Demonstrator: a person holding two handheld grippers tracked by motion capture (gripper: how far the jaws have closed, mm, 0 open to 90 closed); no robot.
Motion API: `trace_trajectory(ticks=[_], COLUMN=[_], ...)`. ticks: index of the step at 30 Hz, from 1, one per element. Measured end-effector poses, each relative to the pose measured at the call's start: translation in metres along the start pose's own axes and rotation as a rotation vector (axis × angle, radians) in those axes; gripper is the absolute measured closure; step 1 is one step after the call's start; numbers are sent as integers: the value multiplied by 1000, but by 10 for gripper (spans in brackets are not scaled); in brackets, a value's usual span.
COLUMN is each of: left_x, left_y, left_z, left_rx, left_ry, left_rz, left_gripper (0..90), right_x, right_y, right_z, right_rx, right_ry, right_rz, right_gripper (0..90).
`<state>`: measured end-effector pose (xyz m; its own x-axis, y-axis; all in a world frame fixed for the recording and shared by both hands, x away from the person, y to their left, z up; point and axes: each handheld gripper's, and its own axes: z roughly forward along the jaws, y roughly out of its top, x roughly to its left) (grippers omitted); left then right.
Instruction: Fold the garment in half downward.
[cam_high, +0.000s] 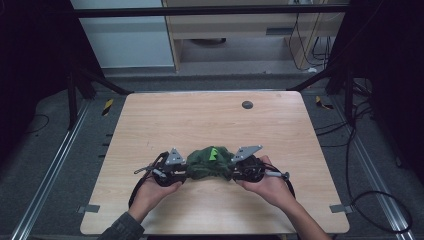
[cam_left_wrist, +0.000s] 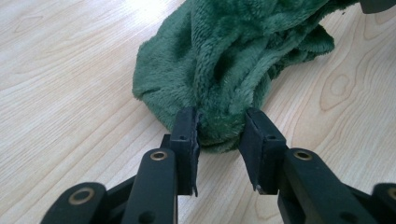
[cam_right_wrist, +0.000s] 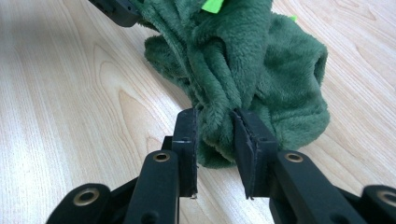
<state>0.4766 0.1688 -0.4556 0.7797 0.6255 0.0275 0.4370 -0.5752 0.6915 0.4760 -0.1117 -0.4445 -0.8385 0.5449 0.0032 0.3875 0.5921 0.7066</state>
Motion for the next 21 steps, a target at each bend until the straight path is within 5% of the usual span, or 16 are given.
trace_trajectory(ticks=[21], left_x=[1], left_y=[-8], left_z=[3], left_rx=[10], left_ry=[-4], left_rz=[-11], left_gripper=[667], right_x=[1], right_y=[-7], right_z=[1], right_rx=[6], right_ry=[1], right_rz=[9], right_gripper=[686])
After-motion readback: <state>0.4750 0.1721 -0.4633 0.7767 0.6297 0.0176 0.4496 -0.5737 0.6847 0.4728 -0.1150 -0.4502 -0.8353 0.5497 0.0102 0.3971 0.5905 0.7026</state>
